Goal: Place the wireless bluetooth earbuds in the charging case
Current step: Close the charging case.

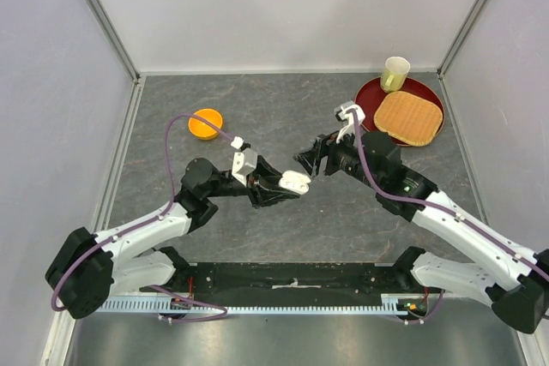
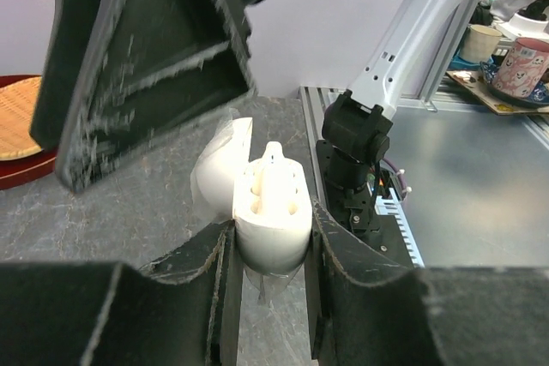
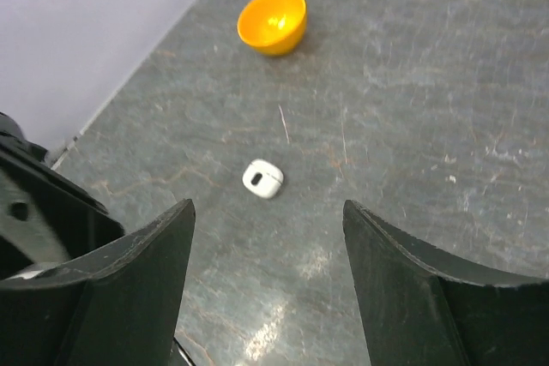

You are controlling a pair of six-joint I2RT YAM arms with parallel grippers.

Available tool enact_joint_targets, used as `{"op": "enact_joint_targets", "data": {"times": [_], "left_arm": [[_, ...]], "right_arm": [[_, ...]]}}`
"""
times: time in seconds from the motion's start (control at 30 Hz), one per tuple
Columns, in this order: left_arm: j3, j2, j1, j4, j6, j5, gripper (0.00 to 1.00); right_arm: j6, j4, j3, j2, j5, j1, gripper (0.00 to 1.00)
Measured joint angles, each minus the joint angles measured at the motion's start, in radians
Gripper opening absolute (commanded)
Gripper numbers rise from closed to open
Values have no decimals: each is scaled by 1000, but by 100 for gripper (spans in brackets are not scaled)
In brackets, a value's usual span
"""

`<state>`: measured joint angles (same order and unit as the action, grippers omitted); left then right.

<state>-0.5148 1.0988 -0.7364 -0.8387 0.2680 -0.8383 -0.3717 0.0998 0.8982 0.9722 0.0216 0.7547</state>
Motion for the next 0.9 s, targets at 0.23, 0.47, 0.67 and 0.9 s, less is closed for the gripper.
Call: {"op": "enact_joint_targets", "data": {"times": [0.23,0.47,0.67,0.9], "left_arm": [[3,-12,-1,46,-20,21,2],[3,-15,-1,82,-31,80,2],[3,-2,-1,85,-30,127,2],[1,27,-1,92,-29,157,2]], "right_arm": [[6,41,2,43,74,-4,78],[51,63,2,16,163,-5,81],[72,101,2,-27,81,-4,83],[71,111,2,-19,-21,-4,83]]}}
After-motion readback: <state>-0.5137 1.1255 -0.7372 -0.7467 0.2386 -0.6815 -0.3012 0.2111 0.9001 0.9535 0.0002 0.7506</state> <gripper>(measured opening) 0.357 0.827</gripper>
